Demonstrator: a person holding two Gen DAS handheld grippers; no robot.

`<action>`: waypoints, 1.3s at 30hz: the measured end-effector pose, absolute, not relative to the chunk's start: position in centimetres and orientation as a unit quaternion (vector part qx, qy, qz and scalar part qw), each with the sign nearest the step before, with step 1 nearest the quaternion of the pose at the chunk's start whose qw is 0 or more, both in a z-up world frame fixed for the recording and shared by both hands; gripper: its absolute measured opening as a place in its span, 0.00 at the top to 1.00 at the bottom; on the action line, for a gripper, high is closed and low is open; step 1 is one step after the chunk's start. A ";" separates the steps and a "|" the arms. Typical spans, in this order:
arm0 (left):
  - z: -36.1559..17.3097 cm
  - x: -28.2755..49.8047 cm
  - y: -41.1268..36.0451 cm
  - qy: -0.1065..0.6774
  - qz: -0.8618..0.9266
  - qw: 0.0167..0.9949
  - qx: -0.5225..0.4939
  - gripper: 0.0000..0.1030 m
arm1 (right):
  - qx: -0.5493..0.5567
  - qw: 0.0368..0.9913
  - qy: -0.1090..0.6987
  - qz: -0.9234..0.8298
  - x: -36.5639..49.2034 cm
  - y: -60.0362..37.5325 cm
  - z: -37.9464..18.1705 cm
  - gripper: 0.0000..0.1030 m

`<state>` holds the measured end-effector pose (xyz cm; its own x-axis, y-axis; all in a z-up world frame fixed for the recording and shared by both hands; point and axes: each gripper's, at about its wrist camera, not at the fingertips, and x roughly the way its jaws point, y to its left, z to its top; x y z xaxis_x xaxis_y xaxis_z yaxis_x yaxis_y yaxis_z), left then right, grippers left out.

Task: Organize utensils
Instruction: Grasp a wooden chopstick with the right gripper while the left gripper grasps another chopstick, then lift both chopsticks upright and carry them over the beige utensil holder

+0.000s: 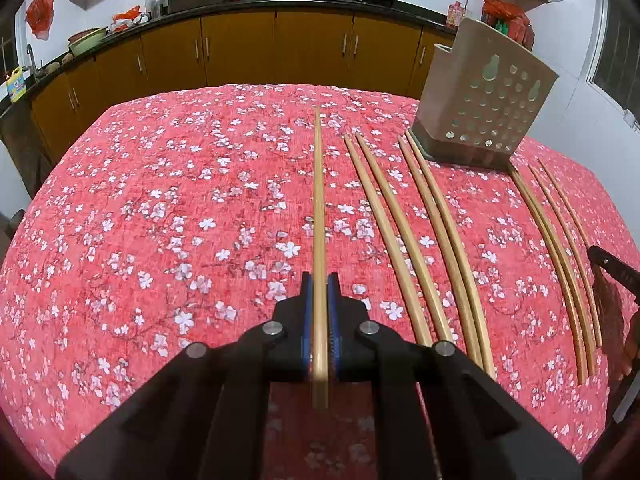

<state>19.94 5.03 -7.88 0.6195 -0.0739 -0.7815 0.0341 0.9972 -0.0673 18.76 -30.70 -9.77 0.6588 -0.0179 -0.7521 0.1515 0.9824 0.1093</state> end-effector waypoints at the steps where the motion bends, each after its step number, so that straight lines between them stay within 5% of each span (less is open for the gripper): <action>1: -7.9 19.9 5.0 0.435 -0.030 0.900 -0.022 0.91 | 0.080 0.907 0.411 -0.047 18.7 -30.7 -9.8 0.92; 13: -6.3 19.1 5.8 0.426 -0.028 0.904 -0.022 0.92 | 0.083 0.924 0.372 -0.038 16.7 -30.9 -7.2 0.92; 39: 7.4 16.9 8.0 0.237 -0.010 0.970 -0.051 0.92 | 0.074 0.974 0.213 -0.022 14.9 -30.9 3.4 0.92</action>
